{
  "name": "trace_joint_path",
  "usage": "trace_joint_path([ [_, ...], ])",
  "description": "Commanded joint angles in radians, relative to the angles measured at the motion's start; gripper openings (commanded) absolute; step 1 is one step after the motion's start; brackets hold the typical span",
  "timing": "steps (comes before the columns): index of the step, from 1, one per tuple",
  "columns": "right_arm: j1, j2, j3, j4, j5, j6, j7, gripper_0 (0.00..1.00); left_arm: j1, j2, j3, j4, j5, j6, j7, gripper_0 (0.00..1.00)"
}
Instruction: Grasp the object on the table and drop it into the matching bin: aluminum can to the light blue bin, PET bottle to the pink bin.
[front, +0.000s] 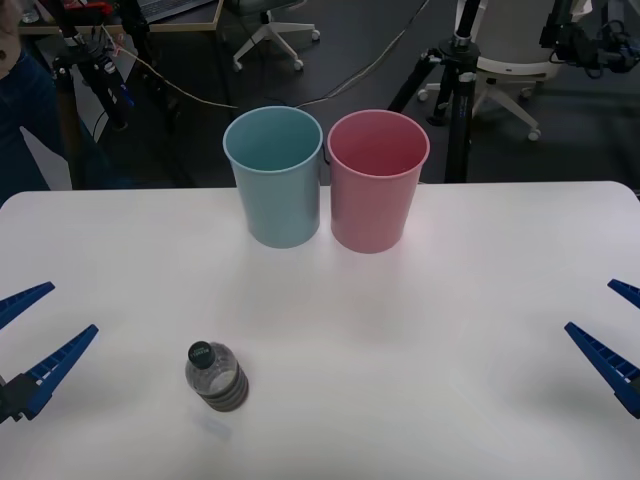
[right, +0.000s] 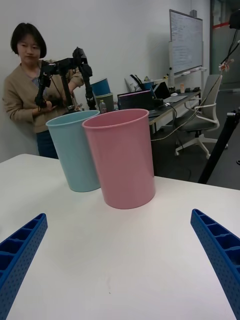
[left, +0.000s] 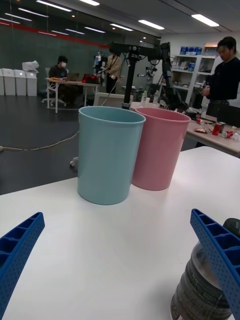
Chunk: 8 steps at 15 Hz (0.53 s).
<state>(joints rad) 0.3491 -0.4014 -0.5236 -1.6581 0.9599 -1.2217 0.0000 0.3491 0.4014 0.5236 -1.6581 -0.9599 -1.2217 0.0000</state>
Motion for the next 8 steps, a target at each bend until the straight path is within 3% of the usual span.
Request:
trace_joint_path([
  [1,0.0,0.0,0.0,0.0,0.0,0.0,0.0,1.0,-0.002,0.0,0.006,0.009,-0.008,0.001,-0.012,1.0],
  [5,0.0,0.0,0.0,0.0,0.0,0.0,0.0,1.0,0.016,0.013,0.01,0.012,-0.002,0.007,-0.043,1.0],
  [8,0.0,0.0,0.0,0.0,0.0,0.0,0.0,1.0,0.054,0.036,-0.004,0.047,0.018,-0.004,-0.149,1.0],
])
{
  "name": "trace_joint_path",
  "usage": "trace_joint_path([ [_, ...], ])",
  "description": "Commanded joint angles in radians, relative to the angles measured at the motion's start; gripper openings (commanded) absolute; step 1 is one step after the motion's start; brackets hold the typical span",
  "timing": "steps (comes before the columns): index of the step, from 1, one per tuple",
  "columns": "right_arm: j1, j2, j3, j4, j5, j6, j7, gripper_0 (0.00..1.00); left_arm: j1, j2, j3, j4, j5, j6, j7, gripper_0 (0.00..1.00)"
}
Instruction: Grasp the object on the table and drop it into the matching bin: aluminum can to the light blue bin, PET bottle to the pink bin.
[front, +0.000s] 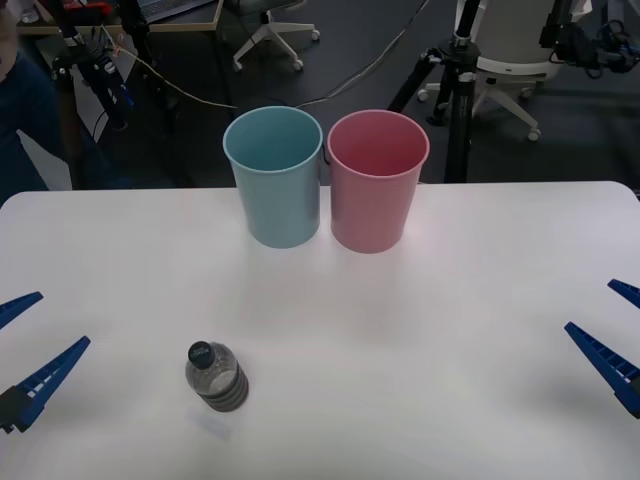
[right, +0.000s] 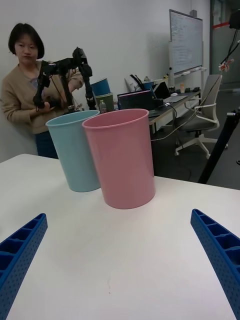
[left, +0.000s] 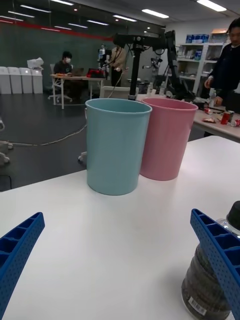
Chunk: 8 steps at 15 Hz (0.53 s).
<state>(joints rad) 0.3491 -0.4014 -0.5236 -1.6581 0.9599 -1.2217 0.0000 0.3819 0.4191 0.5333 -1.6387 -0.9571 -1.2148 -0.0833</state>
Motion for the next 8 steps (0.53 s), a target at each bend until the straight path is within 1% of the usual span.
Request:
trace_joint_path([
  [1,0.0,0.0,0.0,0.0,0.0,0.0,0.0,1.0,0.034,0.026,-0.026,0.037,0.024,-0.017,-0.089,1.0],
  [6,0.0,0.0,0.0,0.0,0.0,0.0,0.0,1.0,0.104,0.066,-0.116,0.04,0.101,-0.002,-0.245,1.0],
  [8,0.0,0.0,0.0,0.0,0.0,0.0,0.0,1.0,0.12,0.098,-0.17,0.046,0.129,0.014,-0.309,1.0],
])
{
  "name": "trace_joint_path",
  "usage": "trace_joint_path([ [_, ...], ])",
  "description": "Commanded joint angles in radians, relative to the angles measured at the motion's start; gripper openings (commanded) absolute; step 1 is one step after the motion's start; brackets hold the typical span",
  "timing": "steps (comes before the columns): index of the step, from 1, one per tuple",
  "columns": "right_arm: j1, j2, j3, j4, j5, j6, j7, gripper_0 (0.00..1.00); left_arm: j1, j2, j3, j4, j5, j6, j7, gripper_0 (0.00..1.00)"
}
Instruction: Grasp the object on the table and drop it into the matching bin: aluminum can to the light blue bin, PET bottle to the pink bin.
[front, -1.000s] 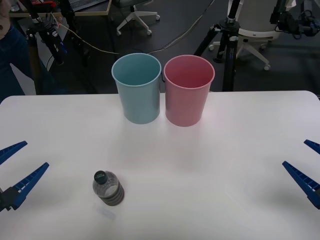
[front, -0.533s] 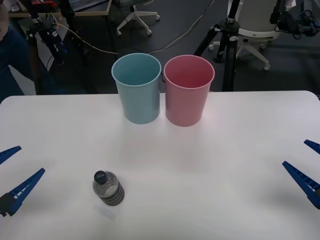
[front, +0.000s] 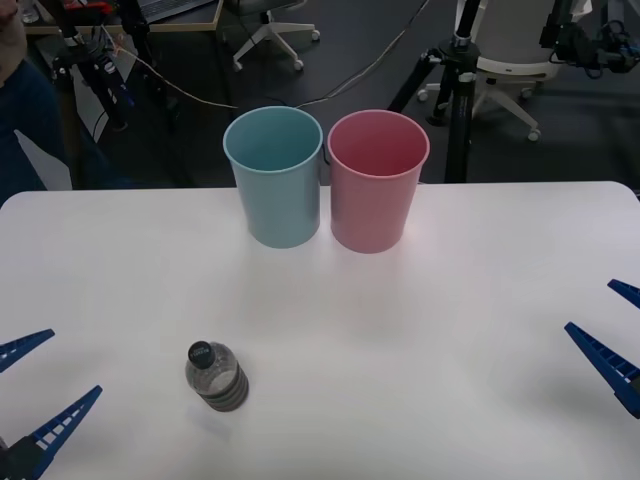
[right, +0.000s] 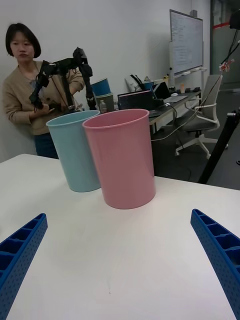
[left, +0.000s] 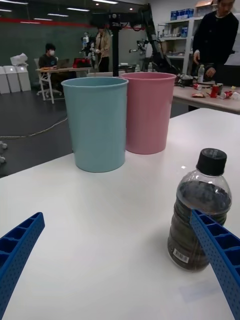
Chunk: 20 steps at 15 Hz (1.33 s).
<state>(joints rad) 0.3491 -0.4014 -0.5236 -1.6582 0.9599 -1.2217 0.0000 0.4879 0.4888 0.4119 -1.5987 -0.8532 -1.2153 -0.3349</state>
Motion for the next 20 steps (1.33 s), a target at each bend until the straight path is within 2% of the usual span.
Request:
trace_joint_path([
  [1,0.0,0.0,0.0,0.0,0.0,0.0,0.0,1.0,0.014,0.042,-0.076,0.016,0.04,0.016,-0.081,1.0],
  [6,0.0,0.0,0.0,0.0,0.0,0.0,0.0,1.0,0.005,0.079,-0.183,0.04,0.083,0.026,-0.153,1.0],
  [10,0.0,0.0,0.0,0.0,0.0,0.0,0.0,1.0,-0.054,0.096,-0.24,0.14,0.111,0.019,-0.224,1.0],
  [16,0.0,0.0,0.0,0.0,0.0,0.0,0.0,1.0,-0.149,0.097,-0.338,0.283,0.111,0.01,-0.294,1.0],
  [20,0.0,0.0,0.0,0.0,0.0,0.0,0.0,1.0,-0.17,0.097,-0.426,0.284,0.108,0.025,-0.32,1.0],
])
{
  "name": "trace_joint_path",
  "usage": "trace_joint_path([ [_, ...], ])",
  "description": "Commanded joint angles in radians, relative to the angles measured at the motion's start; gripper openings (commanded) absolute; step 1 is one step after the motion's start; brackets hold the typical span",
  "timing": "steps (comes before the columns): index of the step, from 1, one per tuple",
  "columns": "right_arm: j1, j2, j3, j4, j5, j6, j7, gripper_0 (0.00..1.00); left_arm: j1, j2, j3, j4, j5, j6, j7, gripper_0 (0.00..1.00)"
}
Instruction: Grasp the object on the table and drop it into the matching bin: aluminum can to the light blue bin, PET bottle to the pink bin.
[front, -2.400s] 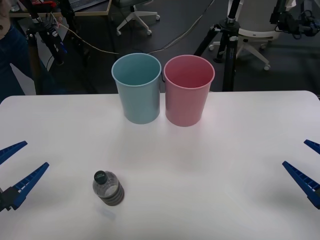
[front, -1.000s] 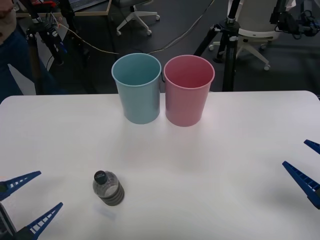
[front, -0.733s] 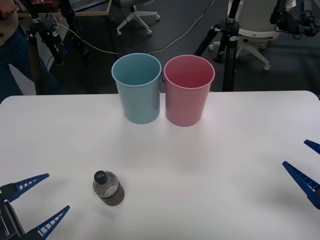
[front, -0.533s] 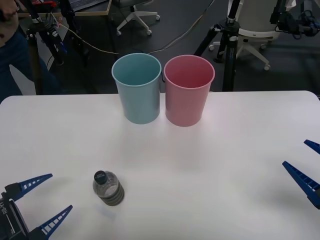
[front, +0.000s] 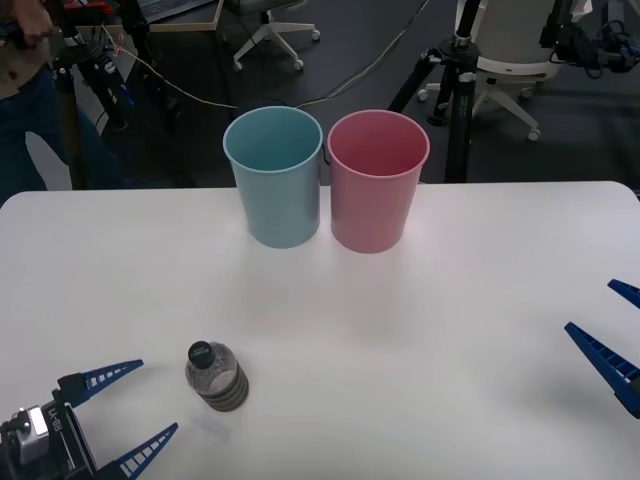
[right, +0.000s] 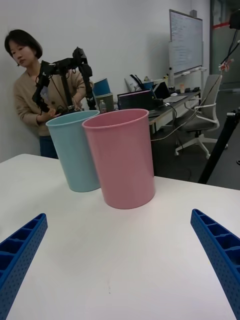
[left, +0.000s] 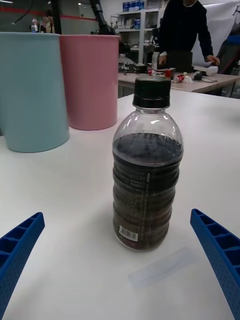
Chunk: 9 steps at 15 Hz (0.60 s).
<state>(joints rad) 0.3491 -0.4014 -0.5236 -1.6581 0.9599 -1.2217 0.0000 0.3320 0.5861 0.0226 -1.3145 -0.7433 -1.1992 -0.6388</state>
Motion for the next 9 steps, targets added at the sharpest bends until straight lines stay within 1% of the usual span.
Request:
trace_joint_path([
  [1,0.0,0.0,0.0,0.0,0.0,0.0,0.0,1.0,-0.021,0.0,-0.056,0.0,-0.002,0.018,-0.025,1.0],
  [2,0.0,0.0,0.0,0.0,0.0,0.0,0.0,1.0,-0.025,0.0,-0.075,0.0,-0.004,0.036,-0.065,1.0],
  [3,0.0,0.0,0.0,0.0,0.0,0.0,0.0,1.0,-0.028,0.0,-0.084,0.0,-0.002,0.058,-0.076,1.0],
  [9,0.0,0.0,0.0,0.0,0.0,0.0,0.0,1.0,-0.08,0.0,-0.159,0.001,-0.001,0.145,-0.076,1.0],
])
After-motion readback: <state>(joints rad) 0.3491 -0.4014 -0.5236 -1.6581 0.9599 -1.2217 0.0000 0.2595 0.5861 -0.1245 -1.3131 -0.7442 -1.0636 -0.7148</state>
